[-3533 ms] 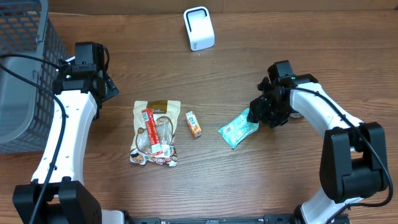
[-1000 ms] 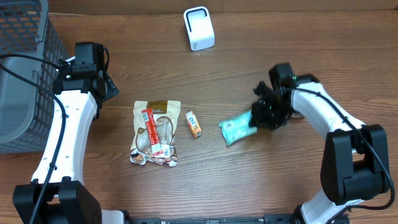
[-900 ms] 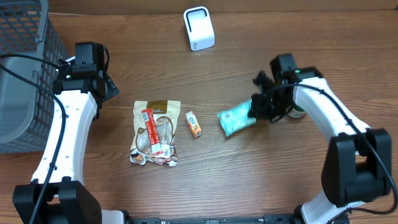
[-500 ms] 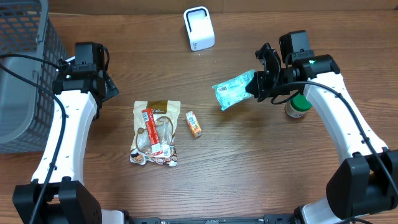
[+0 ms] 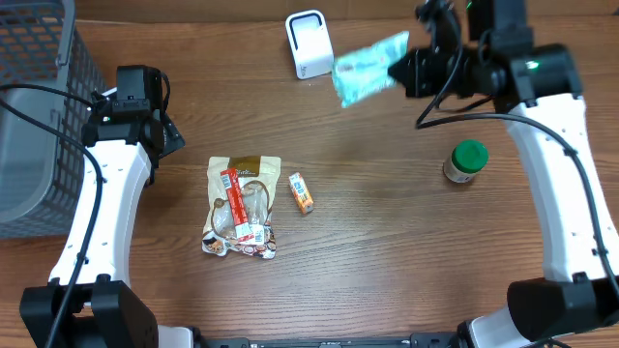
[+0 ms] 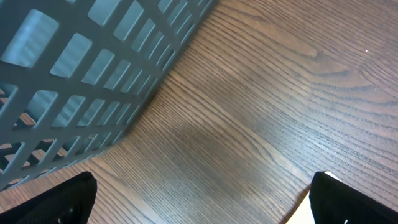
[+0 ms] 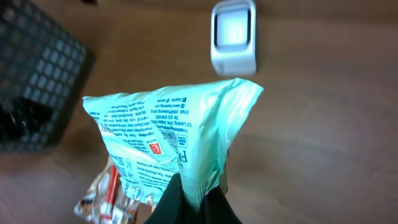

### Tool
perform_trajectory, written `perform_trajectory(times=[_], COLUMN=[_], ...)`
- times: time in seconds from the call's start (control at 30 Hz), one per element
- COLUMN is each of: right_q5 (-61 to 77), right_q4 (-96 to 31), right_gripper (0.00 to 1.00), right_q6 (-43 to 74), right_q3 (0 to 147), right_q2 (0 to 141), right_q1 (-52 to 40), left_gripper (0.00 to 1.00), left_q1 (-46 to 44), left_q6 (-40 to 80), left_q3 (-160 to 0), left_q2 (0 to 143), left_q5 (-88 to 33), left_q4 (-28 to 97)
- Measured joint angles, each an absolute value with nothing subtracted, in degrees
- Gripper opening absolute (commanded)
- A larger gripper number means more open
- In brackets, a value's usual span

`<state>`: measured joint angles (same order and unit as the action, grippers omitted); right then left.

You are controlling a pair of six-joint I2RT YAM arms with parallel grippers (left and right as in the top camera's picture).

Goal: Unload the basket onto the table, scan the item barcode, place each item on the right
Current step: 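Lift the tissue pack and hold it under the barcode scanner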

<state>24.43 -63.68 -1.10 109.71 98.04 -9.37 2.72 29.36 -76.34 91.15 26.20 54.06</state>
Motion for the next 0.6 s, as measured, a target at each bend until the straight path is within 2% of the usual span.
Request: perform_trajectory(times=[0.23, 0.6], right_q5=[16.6, -7.8], right_q4=[-55.0, -33.6], right_gripper=[0.03, 0.04], right_q6=[-4.6, -18.2], right_q3=[111.3, 111.2], right_q2=[101.4, 115.8], right_q1=[-11.4, -23.5], left_gripper=[1.00, 1.00], left_q1=[2.7, 2.7], left_q6=[29.4, 29.4], left_q3=[-76.3, -76.3], left_q2=[91.2, 91.2], left_q5=[26.2, 26.2], left_q4=[54.0, 54.0])
